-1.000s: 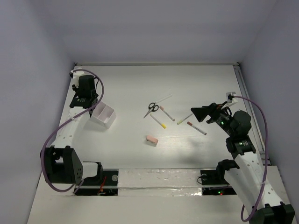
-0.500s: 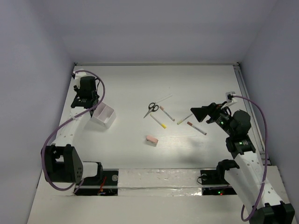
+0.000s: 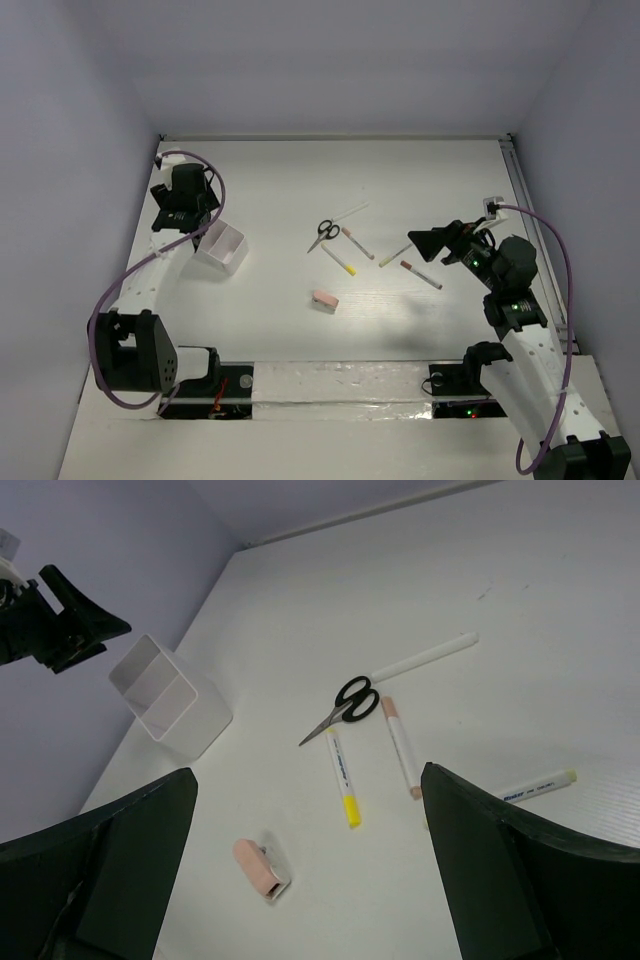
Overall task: Sort the stationery into containers
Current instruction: Place the stationery in the storage box, then pick up the stationery from the center of the board.
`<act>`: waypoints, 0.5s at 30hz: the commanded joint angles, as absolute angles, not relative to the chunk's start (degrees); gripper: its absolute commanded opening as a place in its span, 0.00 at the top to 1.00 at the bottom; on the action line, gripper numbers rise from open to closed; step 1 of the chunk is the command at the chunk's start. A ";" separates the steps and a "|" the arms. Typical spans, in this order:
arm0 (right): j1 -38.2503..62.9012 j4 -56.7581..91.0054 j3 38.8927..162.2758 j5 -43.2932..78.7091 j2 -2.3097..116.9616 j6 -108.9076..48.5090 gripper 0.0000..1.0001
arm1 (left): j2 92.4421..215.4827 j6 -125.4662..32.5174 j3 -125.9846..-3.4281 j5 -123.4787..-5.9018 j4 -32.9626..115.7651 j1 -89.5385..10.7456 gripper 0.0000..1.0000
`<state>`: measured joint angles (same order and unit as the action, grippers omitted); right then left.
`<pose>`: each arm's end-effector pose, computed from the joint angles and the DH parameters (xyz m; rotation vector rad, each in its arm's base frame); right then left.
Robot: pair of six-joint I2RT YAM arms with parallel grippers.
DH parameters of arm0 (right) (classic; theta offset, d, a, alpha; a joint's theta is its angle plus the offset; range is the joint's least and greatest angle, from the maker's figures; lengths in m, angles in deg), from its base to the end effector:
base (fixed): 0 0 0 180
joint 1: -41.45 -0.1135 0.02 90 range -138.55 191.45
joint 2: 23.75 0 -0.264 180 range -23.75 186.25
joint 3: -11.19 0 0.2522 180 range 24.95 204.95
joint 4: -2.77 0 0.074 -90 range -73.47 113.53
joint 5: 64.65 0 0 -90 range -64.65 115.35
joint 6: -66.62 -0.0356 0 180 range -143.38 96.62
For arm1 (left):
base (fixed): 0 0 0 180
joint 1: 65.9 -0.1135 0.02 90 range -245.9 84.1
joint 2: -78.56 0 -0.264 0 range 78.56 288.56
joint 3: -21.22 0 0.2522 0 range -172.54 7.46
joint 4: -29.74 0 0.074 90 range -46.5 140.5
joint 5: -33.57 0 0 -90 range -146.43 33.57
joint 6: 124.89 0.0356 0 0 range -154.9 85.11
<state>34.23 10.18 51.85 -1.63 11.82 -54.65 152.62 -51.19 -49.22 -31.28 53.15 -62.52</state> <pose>0.1588 0.0364 0.2852 -0.0278 1.6818 0.8901 0.2942 -0.0022 0.3032 -0.4924 1.9405 0.2284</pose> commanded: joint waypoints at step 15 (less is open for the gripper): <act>33.72 9.67 52.99 -1.19 11.49 -52.83 0.00 | 141.65 -78.02 -35.35 -37.18 49.67 -11.20 0.37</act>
